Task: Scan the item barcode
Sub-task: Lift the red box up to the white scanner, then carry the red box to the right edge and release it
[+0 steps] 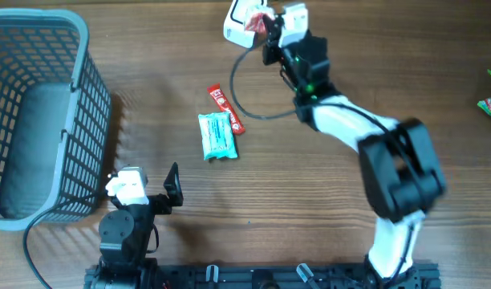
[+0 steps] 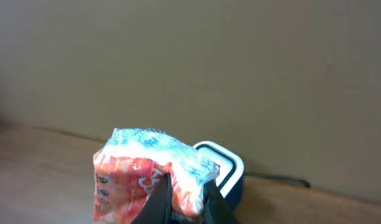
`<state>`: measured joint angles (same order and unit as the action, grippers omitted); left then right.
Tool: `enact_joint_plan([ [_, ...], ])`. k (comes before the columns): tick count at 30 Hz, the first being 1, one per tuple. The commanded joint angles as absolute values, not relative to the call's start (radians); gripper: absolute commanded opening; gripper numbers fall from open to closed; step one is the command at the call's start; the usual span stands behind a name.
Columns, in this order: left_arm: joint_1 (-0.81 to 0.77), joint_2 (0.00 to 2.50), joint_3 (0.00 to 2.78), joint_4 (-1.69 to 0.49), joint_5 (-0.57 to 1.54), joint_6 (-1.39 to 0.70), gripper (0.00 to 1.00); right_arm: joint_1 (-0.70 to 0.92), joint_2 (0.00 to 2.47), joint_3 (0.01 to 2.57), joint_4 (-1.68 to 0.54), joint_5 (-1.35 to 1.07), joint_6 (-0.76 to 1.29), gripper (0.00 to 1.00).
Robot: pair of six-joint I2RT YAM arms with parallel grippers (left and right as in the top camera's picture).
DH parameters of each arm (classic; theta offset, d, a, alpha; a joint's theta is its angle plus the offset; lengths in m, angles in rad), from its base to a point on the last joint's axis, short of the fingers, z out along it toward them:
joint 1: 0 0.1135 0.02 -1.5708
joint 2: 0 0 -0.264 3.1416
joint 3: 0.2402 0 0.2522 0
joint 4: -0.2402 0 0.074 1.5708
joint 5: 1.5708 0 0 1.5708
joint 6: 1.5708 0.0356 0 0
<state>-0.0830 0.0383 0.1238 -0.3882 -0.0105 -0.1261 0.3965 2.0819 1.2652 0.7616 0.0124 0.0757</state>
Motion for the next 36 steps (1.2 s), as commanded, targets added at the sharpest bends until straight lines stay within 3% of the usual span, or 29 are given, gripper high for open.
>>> enact_joint_plan([
  [1, -0.081, 0.033, 0.117, -0.385, -0.016, -0.136, 1.00, 0.397, 2.258, 1.494, 0.772, 0.071, 0.040, 0.04],
  [8, -0.081, 0.033, 0.117, -0.385, -0.016, -0.136, 1.00, 0.398, 2.561, 1.902, 0.686, 0.071, 0.028, 0.05],
  [18, -0.081, 0.033, 0.117, -0.385, -0.016, -0.136, 1.00, 0.425, 2.518, 1.919, 0.609, 0.052, 0.106, 0.04],
  [22, -0.081, 0.033, 0.117, -0.385, -0.016, -0.136, 1.00, 0.416, 2.277, 1.919, 0.225, 0.143, 0.018, 0.04],
  [26, -0.081, 0.033, 0.117, -0.385, -0.016, -0.136, 1.00, 0.383, 2.003, 1.919, -0.327, 0.729, -0.089, 0.04],
  [28, -0.081, 0.033, 0.117, -0.385, -0.016, -0.136, 1.00, 0.326, 1.940, 1.919, -0.557, 0.858, -0.037, 0.04],
  [32, -0.081, 0.033, 0.117, -0.385, -0.016, -0.136, 1.00, 0.066, 1.931, 1.886, -0.954, 0.810, 0.229, 0.04],
  [36, -0.081, 0.033, 0.117, -0.385, -0.016, -0.136, 1.00, -0.187, 1.934, 1.696, -0.905, 0.451, 0.310, 0.04],
])
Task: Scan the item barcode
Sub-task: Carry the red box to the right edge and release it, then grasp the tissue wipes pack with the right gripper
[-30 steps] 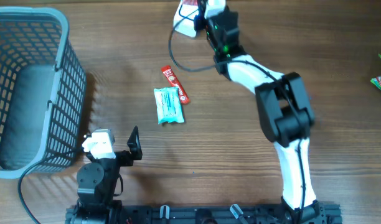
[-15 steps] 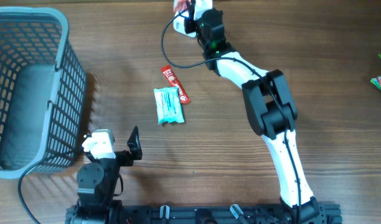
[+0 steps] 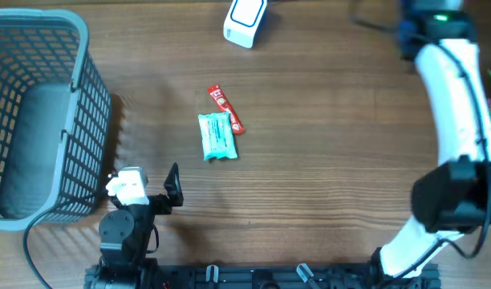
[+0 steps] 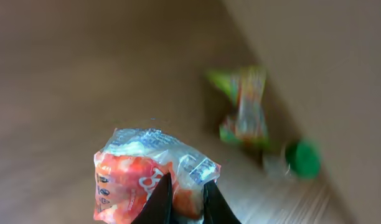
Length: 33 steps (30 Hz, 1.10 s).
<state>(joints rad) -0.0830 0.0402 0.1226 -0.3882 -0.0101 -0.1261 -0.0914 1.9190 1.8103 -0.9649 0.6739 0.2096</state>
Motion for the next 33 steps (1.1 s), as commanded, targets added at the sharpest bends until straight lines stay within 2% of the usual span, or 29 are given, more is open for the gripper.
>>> enact_joint_plan([
  [1, -0.081, 0.033, 0.117, -0.385, -0.016, -0.136, 1.00, -0.247, 1.934, 1.606, -0.829, 0.424, 0.310, 0.04],
  [4, -0.081, 0.033, 0.117, -0.385, -0.016, -0.136, 1.00, -0.345, 1.934, 1.399, -0.641, 0.424, 0.310, 0.04],
  [6, -0.081, 0.033, 0.117, -0.385, -0.016, -0.136, 1.00, -0.374, 1.934, 1.369, -0.609, 0.425, 0.287, 0.04],
  [8, -0.081, 0.033, 0.117, -0.385, -0.016, -0.136, 1.00, -0.371, 1.917, 1.406, -0.631, 0.421, 0.287, 0.73],
  [9, -0.081, 0.033, 0.117, -0.385, -0.016, -0.136, 1.00, -0.364, 1.903, 1.427, -0.653, 0.401, 0.287, 1.00],
  [11, -0.081, 0.033, 0.117, -0.385, -0.016, -0.136, 1.00, -0.332, 1.853, 1.474, -0.729, 0.181, 0.255, 1.00],
  [16, -0.081, 0.033, 0.117, -0.385, -0.016, -0.136, 1.00, -0.183, 1.794, 1.473, -0.859, -0.723, 0.228, 1.00],
  [17, -0.081, 0.033, 0.117, -0.385, -0.016, -0.136, 1.00, -0.137, 1.794, 1.459, -0.857, -0.809, 0.234, 1.00],
  [21, -0.081, 0.033, 0.117, -0.385, -0.016, -0.136, 1.00, 0.155, 1.801, 1.359, -0.805, -0.754, 0.273, 1.00],
  [25, -0.081, 0.033, 0.117, -0.385, -0.016, -0.136, 1.00, 0.495, 1.856, 1.333, -0.632, -0.471, 0.297, 1.00],
  [29, -0.081, 0.033, 0.117, -0.385, -0.016, -0.136, 1.00, 0.595, 2.000, 1.333, -0.510, -0.471, 0.413, 0.99],
  [33, -0.081, 0.033, 0.117, -0.385, -0.016, -0.136, 1.00, 0.594, 2.091, 1.333, -0.423, -0.463, 0.473, 0.95],
])
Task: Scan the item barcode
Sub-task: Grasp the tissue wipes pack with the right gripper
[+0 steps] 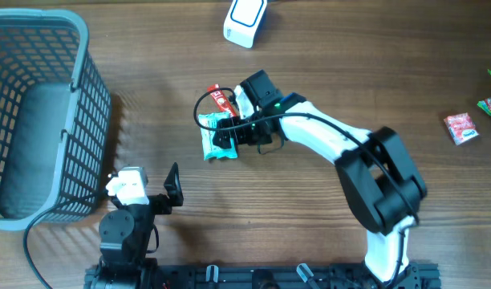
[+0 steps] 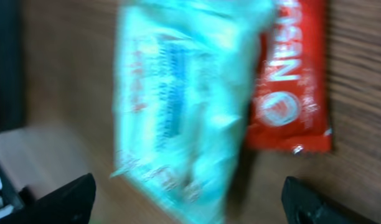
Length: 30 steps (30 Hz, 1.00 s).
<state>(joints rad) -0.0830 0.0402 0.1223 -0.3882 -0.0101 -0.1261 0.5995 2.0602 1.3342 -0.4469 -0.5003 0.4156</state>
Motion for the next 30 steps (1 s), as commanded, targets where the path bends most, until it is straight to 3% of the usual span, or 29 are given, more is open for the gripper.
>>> enact_joint_plan([
  [1, -0.081, 0.033, 0.117, -0.385, -0.016, -0.136, 1.00, 0.595, 2.100, 1.333, -0.410, -0.464, 0.477, 0.95],
  [6, -0.081, 0.033, 0.117, -0.385, -0.016, -0.136, 1.00, 0.628, 2.228, 1.333, -0.314, -0.564, 0.657, 0.94],
  [8, -0.081, 0.033, 0.117, -0.385, -0.016, -0.136, 1.00, 0.649, 2.292, 1.333, -0.300, -0.573, 0.710, 0.85],
  [9, -0.081, 0.033, 0.117, -0.385, -0.016, -0.136, 1.00, 0.656, 2.314, 1.333, -0.300, -0.574, 0.727, 0.74],
  [11, -0.081, 0.033, 0.117, -0.385, -0.016, -0.136, 1.00, 0.660, 2.333, 1.333, -0.312, -0.584, 0.734, 0.38],
  [12, -0.081, 0.033, 0.117, -0.385, -0.016, -0.136, 1.00, 0.660, 2.332, 1.333, -0.319, -0.584, 0.728, 0.11],
  [13, -0.081, 0.033, 0.117, -0.385, -0.016, -0.136, 1.00, 0.660, 2.332, 1.333, -0.326, -0.585, 0.728, 0.05],
  [18, -0.081, 0.033, 0.117, -0.385, -0.016, -0.136, 1.00, 0.600, 2.255, 1.378, -0.355, -0.746, 0.706, 0.04],
  [23, -0.081, 0.033, 0.117, -0.385, -0.016, -0.136, 1.00, 0.408, 1.959, 1.382, -0.700, -0.692, 0.855, 0.04],
  [26, -0.081, 0.033, 0.117, -0.385, -0.016, -0.136, 1.00, 0.328, 1.784, 1.382, -0.937, -0.409, 1.159, 0.04],
  [27, -0.081, 0.033, 0.117, -0.385, -0.016, -0.136, 1.00, 0.318, 1.731, 1.382, -1.068, -0.288, 1.390, 0.04],
  [28, -0.081, 0.033, 0.117, -0.385, -0.016, -0.136, 1.00, 0.316, 1.689, 1.382, -1.193, -0.224, 1.594, 0.04],
  [30, -0.081, 0.033, 0.117, -0.385, -0.016, -0.136, 1.00, 0.317, 1.656, 1.382, -1.313, -0.231, 1.763, 0.04],
])
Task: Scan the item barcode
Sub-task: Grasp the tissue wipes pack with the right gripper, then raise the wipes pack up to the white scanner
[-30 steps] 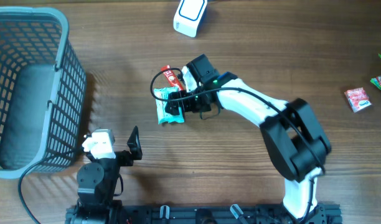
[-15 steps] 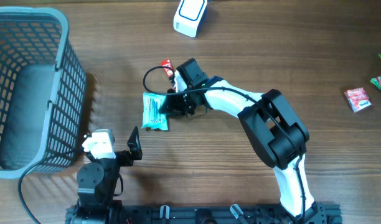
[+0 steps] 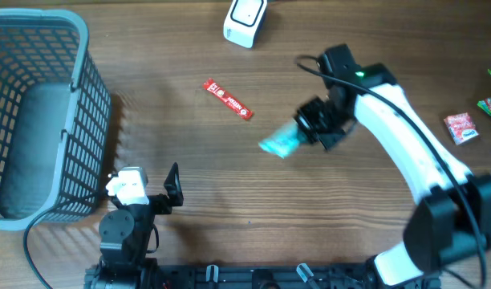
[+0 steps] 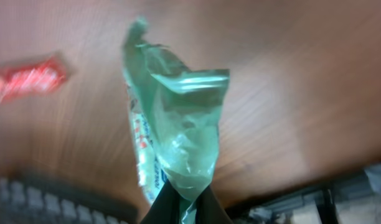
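Observation:
My right gripper [image 3: 311, 130] is shut on one end of a teal snack packet [image 3: 280, 144], holding it off the table right of centre. In the right wrist view the packet [image 4: 178, 134] hangs crumpled out from between the fingertips of that gripper [image 4: 185, 210]. The white barcode scanner [image 3: 245, 19] lies at the far edge, well away up and to the left. My left gripper [image 3: 172, 187] rests near the front left corner; its jaw state does not show.
A red sachet [image 3: 227, 99] lies on the table left of the held packet. A grey wire basket [image 3: 37, 112] fills the left side. A small red packet [image 3: 460, 128] and green wrappers lie at the right edge.
The right gripper was open over the teal packet beside the red sachet. Now it is shut on the packet and holds it further right. The sachet has shifted slightly and turned.
The right gripper held a red-and-white packet next to the scanner, then held it over the far right of the table. Then that packet lay at the right edge and the gripper stood open over the teal packet. Now it holds the teal packet, raised.

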`<state>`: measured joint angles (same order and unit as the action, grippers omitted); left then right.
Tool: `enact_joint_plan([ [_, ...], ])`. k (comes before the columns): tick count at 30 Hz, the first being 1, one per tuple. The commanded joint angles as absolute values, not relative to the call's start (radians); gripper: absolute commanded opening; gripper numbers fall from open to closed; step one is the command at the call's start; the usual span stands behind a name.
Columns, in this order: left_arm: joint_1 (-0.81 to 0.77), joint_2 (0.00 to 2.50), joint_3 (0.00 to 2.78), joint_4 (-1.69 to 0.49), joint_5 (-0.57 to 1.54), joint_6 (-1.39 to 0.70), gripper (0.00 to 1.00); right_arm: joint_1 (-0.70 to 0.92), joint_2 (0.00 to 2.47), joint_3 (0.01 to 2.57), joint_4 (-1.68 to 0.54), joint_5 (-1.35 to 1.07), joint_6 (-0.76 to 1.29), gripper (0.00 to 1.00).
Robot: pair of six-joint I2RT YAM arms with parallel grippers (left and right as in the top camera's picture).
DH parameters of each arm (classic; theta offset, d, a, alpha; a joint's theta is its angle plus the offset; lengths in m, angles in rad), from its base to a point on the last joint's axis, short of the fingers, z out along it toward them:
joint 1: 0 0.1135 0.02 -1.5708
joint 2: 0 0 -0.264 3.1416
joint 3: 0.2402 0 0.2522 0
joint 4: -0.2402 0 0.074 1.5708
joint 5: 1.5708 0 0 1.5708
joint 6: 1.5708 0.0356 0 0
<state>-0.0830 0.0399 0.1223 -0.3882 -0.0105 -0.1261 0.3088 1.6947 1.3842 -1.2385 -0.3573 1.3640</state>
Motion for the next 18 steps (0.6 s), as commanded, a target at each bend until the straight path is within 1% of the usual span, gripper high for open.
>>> enact_joint_plan([
  [1, -0.081, 0.033, 0.117, -0.385, -0.016, -0.136, 1.00, 0.317, 1.656, 1.382, -1.350, -0.268, 1.809, 0.04],
  [2, -0.081, 0.033, 0.117, -0.385, -0.016, -0.136, 1.00, 0.317, 1.661, 1.380, -1.370, -0.323, 1.821, 0.04],
  [5, -0.081, 0.033, 0.117, -0.385, -0.016, -0.136, 1.00, 0.317, 1.663, 1.375, -1.385, -0.367, 1.839, 0.04],
  [6, -0.081, 0.033, 0.117, -0.385, -0.016, -0.136, 1.00, 0.317, 1.663, 1.369, -1.392, -0.384, 1.879, 0.04],
  [8, -0.081, 0.033, 0.117, -0.385, -0.016, -0.136, 1.00, 0.317, 1.665, 1.366, -1.438, -0.376, 2.041, 0.04],
  [9, -0.081, 0.033, 0.117, -0.385, -0.016, -0.136, 1.00, 0.316, 1.665, 1.366, -1.427, -0.393, 2.067, 0.04],
  [12, -0.081, 0.033, 0.117, -0.385, -0.016, -0.136, 1.00, 0.316, 1.673, 1.366, -1.327, -0.490, 2.067, 0.04],
  [18, -0.081, 0.033, 0.117, -0.385, -0.016, -0.136, 1.00, 0.316, 1.728, 1.366, -1.383, -0.444, 2.067, 0.04],
])
